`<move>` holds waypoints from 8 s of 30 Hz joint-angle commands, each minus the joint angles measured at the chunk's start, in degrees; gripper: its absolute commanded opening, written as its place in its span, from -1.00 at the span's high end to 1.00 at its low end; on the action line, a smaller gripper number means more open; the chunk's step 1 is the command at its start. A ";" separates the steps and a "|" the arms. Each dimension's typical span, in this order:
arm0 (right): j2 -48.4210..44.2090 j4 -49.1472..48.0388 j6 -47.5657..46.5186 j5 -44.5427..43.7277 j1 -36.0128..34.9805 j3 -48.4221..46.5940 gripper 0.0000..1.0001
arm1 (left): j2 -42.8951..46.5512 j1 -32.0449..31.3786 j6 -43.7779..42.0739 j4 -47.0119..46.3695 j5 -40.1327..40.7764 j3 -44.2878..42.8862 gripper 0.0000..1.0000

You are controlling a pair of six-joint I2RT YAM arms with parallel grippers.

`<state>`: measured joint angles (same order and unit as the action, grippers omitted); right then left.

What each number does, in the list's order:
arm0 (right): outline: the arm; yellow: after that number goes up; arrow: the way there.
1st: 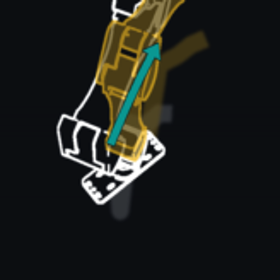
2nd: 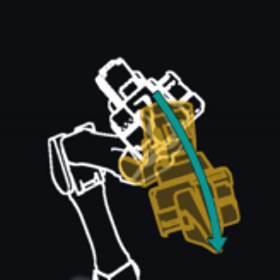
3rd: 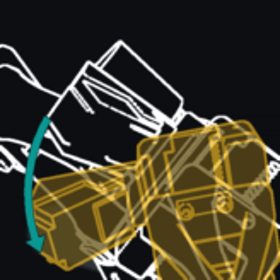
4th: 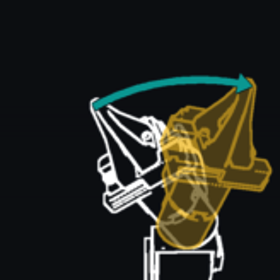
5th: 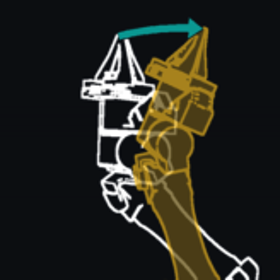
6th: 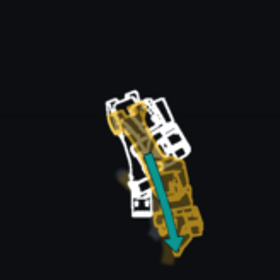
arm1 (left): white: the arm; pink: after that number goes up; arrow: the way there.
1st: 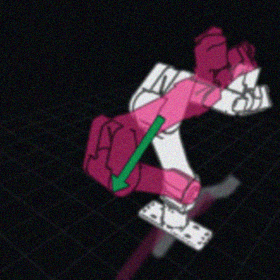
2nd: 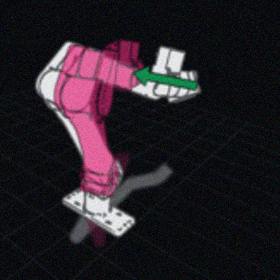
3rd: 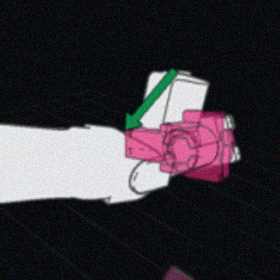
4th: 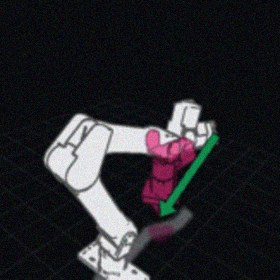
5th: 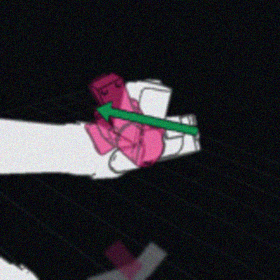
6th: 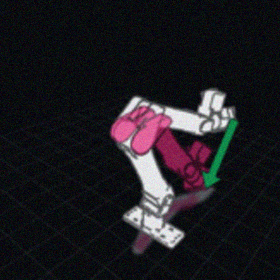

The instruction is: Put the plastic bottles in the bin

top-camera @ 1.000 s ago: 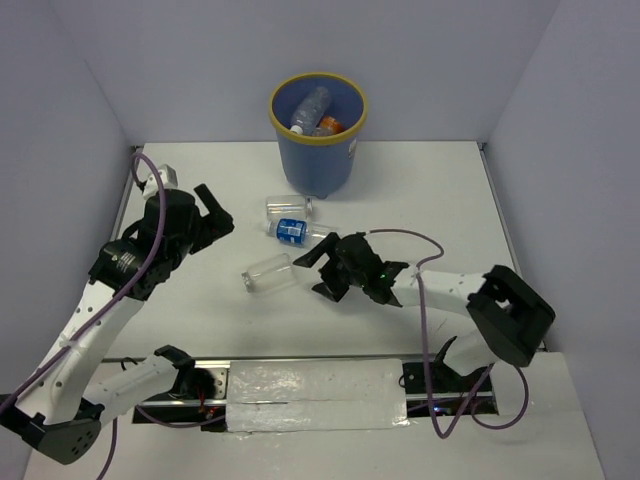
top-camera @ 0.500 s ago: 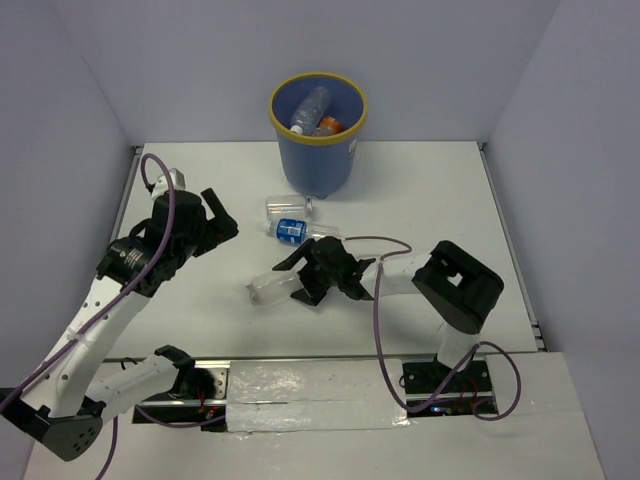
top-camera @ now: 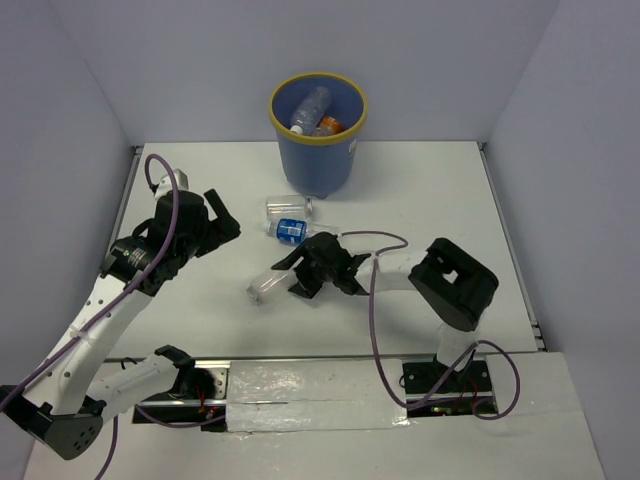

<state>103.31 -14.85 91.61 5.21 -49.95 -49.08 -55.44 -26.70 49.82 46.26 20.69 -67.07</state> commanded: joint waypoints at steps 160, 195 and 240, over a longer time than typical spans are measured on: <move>7.07 33.57 -116.22 -22.08 14.80 -73.86 -0.17 | -0.55 11.23 0.10 -2.31 -4.60 -0.88 -0.99; -26.48 29.43 -104.02 -25.00 16.38 -44.28 -1.00 | -34.55 11.05 14.07 -29.47 -24.72 -4.29 -0.99; -57.16 44.83 -89.94 -29.39 16.03 -16.14 -1.00 | -44.03 2.79 17.36 -29.65 -5.14 -15.65 -0.23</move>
<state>47.44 31.24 0.69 -23.57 -33.56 -66.06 -112.97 -23.77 75.77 15.29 10.57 -83.96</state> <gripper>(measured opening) 0.997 0.815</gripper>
